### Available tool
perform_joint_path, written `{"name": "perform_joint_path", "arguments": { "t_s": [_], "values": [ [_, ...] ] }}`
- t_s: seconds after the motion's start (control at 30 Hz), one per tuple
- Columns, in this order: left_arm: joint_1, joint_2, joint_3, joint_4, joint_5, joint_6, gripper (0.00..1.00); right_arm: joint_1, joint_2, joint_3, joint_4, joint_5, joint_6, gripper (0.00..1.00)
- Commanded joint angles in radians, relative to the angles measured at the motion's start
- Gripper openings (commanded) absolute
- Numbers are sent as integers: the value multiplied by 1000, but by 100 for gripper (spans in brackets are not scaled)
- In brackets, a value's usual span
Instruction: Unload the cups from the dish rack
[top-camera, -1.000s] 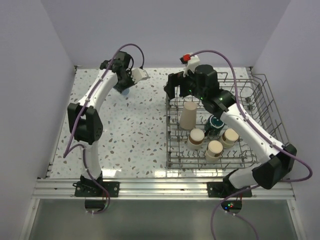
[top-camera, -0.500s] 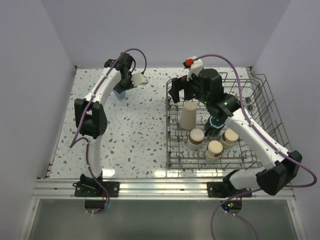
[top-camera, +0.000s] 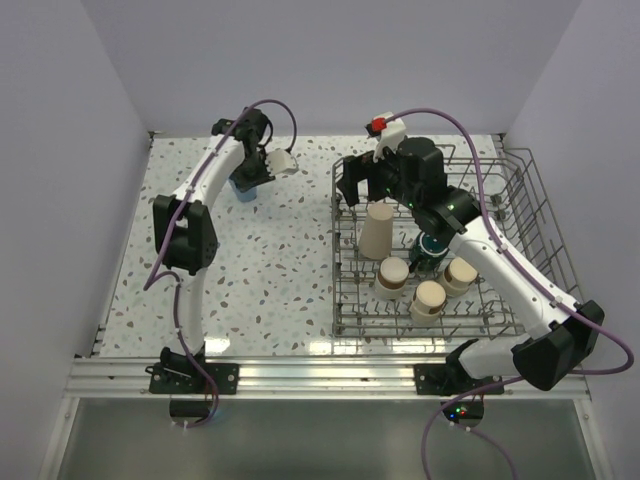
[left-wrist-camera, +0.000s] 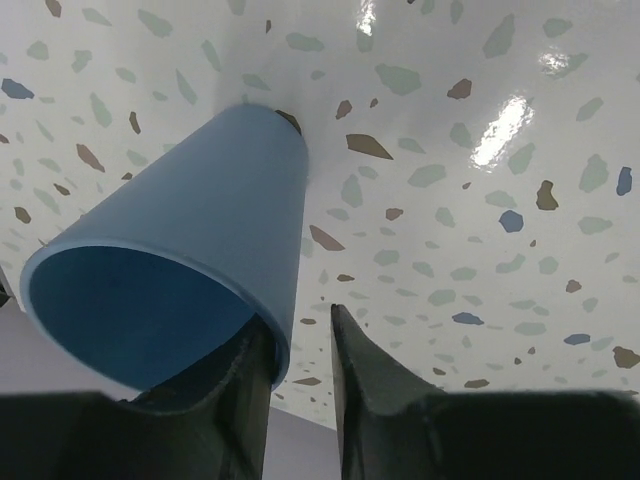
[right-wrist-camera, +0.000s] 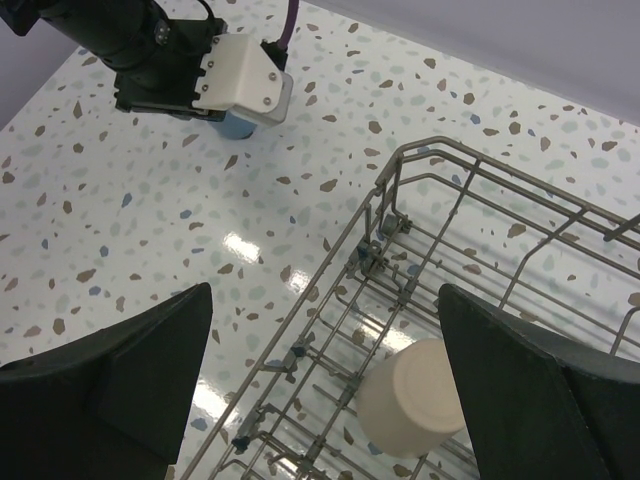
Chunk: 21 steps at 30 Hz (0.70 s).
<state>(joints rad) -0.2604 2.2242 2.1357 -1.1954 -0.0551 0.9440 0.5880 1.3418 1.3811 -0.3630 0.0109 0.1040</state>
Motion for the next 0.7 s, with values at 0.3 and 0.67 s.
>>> {"name": "perform_joint_path", "arguments": {
  "t_s": [0.3,0.67],
  "values": [
    [7,-92,33,153,-6,-60,70,-14,10,9,-76,188,36,98],
    [7,-420,-209,428,156,-365,88,-89,94,-73,-223,163,72,98]
  ]
}}
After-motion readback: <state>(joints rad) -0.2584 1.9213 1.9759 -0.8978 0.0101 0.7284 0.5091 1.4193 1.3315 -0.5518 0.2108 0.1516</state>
